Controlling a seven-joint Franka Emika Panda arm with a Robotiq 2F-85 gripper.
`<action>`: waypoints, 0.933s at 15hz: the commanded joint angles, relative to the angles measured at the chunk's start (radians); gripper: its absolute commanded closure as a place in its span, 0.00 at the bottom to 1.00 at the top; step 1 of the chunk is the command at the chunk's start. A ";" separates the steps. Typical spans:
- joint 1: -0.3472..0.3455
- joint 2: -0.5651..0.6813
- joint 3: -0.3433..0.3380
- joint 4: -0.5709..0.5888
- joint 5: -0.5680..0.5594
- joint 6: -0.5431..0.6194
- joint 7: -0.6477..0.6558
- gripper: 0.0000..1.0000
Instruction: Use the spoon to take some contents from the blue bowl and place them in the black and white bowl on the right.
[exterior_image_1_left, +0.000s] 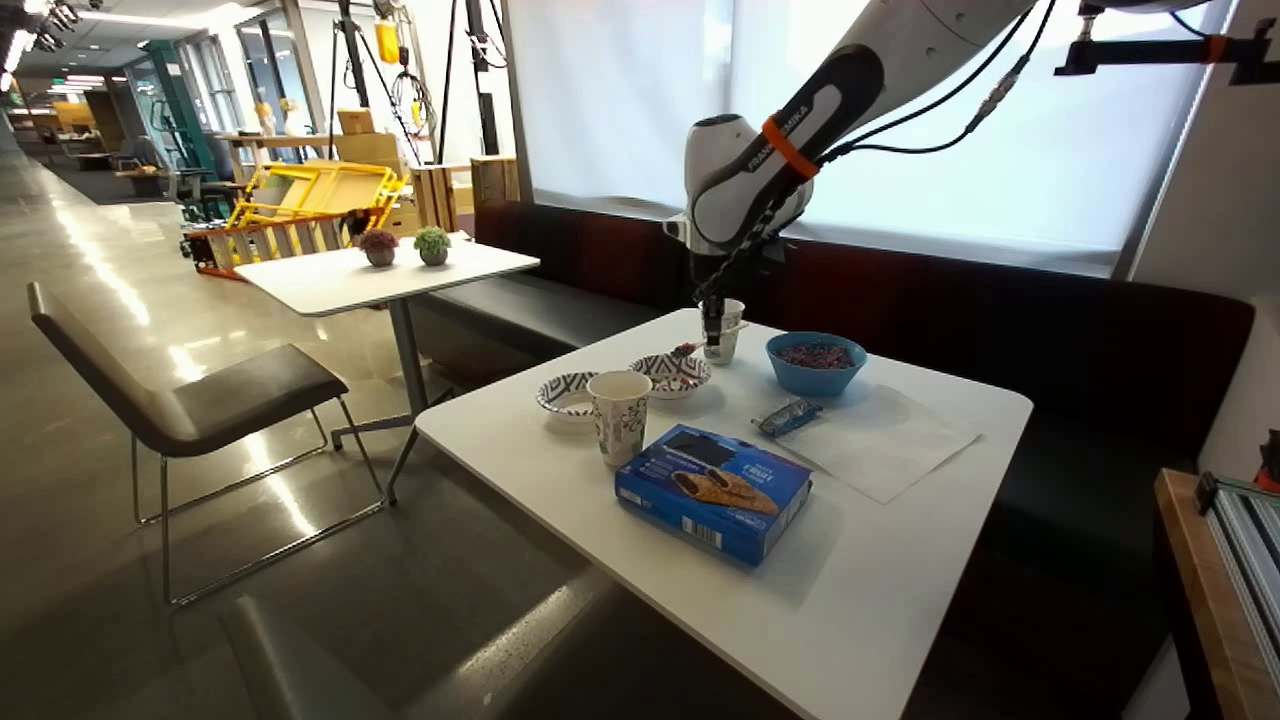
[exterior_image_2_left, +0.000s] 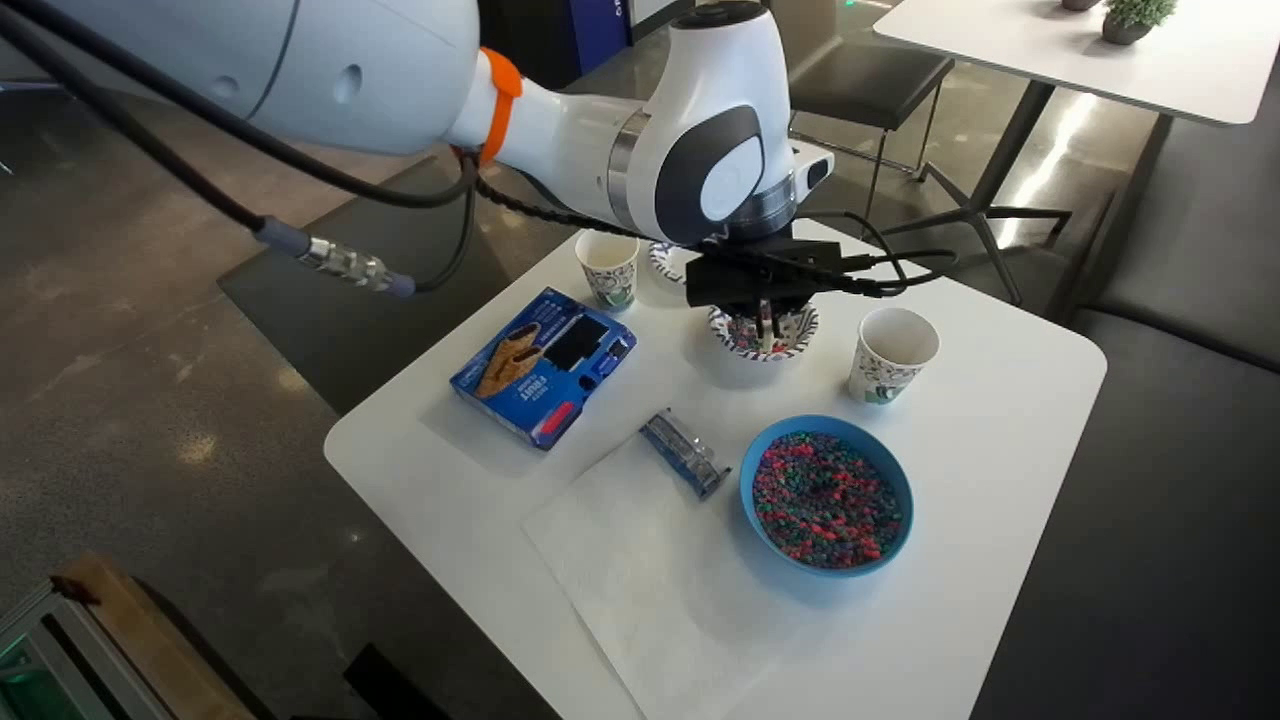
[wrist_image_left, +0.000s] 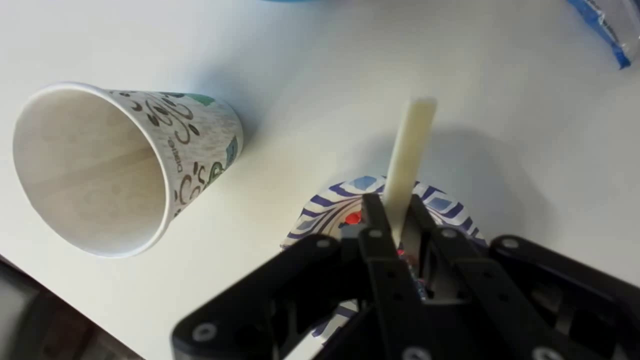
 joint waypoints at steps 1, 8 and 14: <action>0.054 0.032 -0.037 0.045 -0.099 -0.055 0.083 0.96; 0.141 0.052 -0.097 0.057 -0.262 -0.059 0.226 0.96; 0.241 0.071 -0.191 0.047 -0.446 -0.048 0.379 0.96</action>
